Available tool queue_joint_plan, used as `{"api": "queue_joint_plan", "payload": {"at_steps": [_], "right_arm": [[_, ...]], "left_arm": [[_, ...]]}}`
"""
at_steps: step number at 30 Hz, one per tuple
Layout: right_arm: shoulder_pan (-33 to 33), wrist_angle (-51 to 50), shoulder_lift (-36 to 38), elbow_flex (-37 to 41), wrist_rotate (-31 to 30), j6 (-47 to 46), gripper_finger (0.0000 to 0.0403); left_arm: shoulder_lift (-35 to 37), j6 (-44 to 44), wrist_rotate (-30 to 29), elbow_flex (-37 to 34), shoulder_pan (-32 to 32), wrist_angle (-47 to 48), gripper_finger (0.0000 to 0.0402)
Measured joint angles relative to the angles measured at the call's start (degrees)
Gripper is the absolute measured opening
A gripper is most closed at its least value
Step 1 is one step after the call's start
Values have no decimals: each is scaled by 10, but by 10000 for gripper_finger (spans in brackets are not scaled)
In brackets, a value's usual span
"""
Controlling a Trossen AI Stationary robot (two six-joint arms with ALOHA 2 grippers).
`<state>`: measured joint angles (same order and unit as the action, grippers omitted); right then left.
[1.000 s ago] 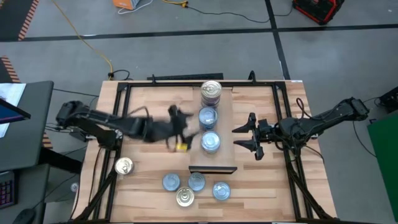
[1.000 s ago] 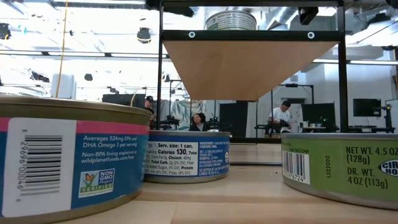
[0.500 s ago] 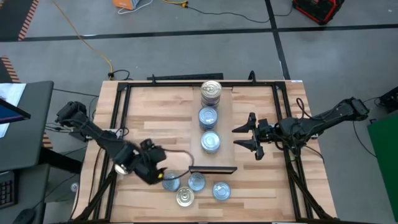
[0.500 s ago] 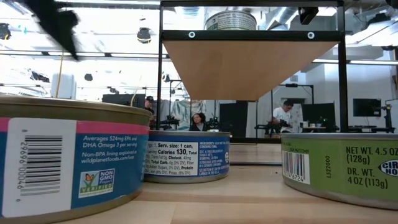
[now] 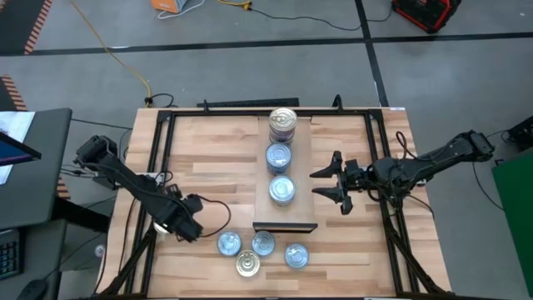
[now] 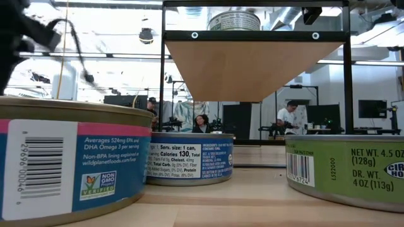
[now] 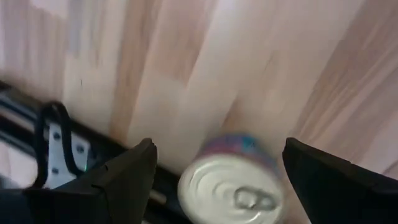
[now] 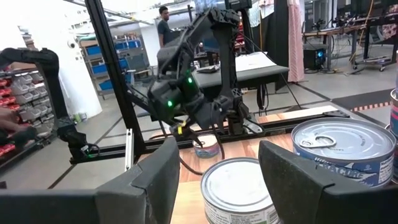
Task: Stack canned seafood by type on shelf
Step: Stack the blue and pink tuna can on the shelf on top of the other blue and pink tuna can
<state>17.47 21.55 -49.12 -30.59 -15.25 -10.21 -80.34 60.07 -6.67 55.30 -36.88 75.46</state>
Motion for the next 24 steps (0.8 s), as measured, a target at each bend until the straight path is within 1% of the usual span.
{"api": "queue_joint_plan", "payload": {"at_steps": [4, 8, 13, 17, 19, 20, 24], "right_arm": [[0, -1, 0, 0, 0, 1, 243], [0, 0, 0, 0, 0, 1, 243], [0, 0, 0, 0, 0, 1, 243], [0, 0, 0, 0, 0, 1, 243], [0, 0, 0, 0, 0, 1, 243], [0, 0, 0, 0, 0, 1, 243], [0, 2, 0, 0, 0, 2, 243]], "left_arm": [[0, -19, 58, -31, 0, 5, 331], [0, -25, 76, -38, 0, 17, 331], [0, -51, 57, -51, -9, 10, 331], [1, -72, 26, -82, -10, -42, 331], [2, -95, -3, -97, -9, -55, 331], [3, -101, -32, -101, -7, -65, 331], [-6, -71, -248, -105, 21, -127, 331]]}}
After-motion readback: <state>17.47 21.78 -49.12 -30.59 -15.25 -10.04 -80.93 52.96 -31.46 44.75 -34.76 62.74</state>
